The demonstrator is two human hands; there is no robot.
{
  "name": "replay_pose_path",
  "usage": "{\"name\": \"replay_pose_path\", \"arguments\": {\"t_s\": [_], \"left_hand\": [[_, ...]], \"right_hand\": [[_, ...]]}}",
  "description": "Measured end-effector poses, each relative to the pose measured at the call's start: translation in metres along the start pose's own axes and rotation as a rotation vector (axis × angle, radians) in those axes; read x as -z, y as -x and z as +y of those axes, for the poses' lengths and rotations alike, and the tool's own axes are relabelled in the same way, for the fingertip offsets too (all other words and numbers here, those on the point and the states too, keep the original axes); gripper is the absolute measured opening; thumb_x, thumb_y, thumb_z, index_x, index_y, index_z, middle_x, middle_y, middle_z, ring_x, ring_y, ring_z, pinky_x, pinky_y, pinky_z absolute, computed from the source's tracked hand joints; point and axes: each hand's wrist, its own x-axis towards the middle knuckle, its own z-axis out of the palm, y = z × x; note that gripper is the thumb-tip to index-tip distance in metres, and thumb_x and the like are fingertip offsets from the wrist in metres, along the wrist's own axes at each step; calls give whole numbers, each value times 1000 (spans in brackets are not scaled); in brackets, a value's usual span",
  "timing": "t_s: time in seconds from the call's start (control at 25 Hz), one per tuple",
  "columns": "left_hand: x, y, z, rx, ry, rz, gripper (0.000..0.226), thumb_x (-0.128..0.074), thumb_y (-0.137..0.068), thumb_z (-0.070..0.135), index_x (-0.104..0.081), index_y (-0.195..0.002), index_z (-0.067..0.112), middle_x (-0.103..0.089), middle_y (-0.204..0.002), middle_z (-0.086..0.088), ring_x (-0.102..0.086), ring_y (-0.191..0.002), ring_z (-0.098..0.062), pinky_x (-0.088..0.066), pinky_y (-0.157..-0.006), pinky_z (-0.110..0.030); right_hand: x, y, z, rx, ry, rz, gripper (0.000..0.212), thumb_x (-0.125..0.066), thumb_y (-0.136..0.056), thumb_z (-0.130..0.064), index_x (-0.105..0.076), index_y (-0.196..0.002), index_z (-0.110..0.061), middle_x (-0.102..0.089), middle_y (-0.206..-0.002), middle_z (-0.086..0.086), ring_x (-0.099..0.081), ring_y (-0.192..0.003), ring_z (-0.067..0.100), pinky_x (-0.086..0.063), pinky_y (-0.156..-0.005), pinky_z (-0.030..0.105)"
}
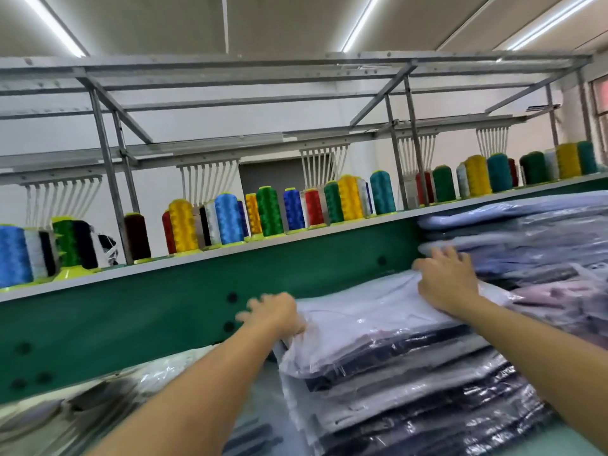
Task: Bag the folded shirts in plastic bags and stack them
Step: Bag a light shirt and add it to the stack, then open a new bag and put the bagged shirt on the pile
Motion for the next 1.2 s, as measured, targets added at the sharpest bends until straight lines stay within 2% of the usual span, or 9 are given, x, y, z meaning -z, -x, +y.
{"name": "replay_pose_path", "arguments": {"t_s": [0.04, 0.12, 0.24, 0.32, 0.64, 0.84, 0.92, 1.08, 1.2], "left_hand": [[-1, 0, 7, -46, -43, 67, 37, -52, -96, 31, -59, -130, 18, -52, -137, -11, -43, -129, -39, -29, -112, -59], [-6, 3, 28, -145, -24, 21, 38, -41, -99, 23, -56, -131, 10, -53, -140, -16, -48, -126, -39, -32, -112, -56], [-31, 2, 38, -134, 48, -169, 80, -20, -96, 69, -15, -159, 20, -19, -165, -13, -26, -148, -36, -22, -120, -52], [-41, -1, 31, -130, 73, -189, 96, -12, -82, 89, 3, -159, 33, 2, -167, -11, -5, -153, -38, -8, -121, -59], [-56, 11, 5, -217, 80, -114, 94, -13, -85, 86, 1, -159, 29, -1, -166, -14, -3, -153, -38, -13, -121, -58], [-25, 31, -10, -209, 67, 63, 78, -30, -92, 74, -32, -152, 23, -45, -152, -7, -48, -132, -33, -43, -104, -46], [-10, 43, -18, -186, 76, 147, 71, -34, -94, 70, -39, -147, 23, -51, -145, -6, -52, -127, -33, -45, -99, -45], [17, 74, -27, -166, 87, 244, 62, -41, -96, 63, -44, -137, 17, -57, -131, -7, -57, -115, -32, -49, -91, -44], [39, 104, -32, -191, 134, 363, 55, -45, -96, 55, -44, -135, 17, -58, -128, -6, -57, -114, -30, -49, -93, -47]], "right_hand": [[-1, 2, -7, 68, -85, -74, 31, -50, -90, -39, -67, -115, -37, -62, -130, -1, -54, -119, 29, -42, -95, 38], [-1, 6, -17, 109, -204, -314, 43, -38, -91, -56, -63, -121, -39, -61, -137, -3, -56, -122, 28, -44, -95, 39], [-4, 3, -15, 84, -168, -494, 65, -22, -92, -73, -36, -150, -48, -33, -162, -5, -35, -145, 30, -27, -115, 58], [-7, 0, -13, 74, -124, -562, 72, -16, -90, -81, -20, -155, -52, -19, -168, -4, -23, -151, 31, -16, -118, 64], [-5, 13, -17, -36, -60, -613, 73, -17, -90, -82, -15, -156, -51, -7, -170, -3, -10, -154, 34, -9, -118, 65], [6, 23, -33, -115, -65, -320, 48, -35, -89, -51, -61, -124, -31, -57, -141, 5, -52, -126, 33, -35, -101, 49], [19, 29, -47, -47, -116, -219, 32, -42, -90, -44, -63, -103, -23, -68, -119, 7, -61, -106, 31, -46, -86, 38], [60, 52, -95, 116, -289, -123, 23, -51, -93, -40, -63, -107, -26, -70, -107, 2, -61, -95, 28, -46, -75, 35], [97, 80, -134, 221, -487, -29, 5, -57, -88, -32, -59, -91, -29, -69, -89, -7, -61, -80, 21, -47, -65, 31]]}}
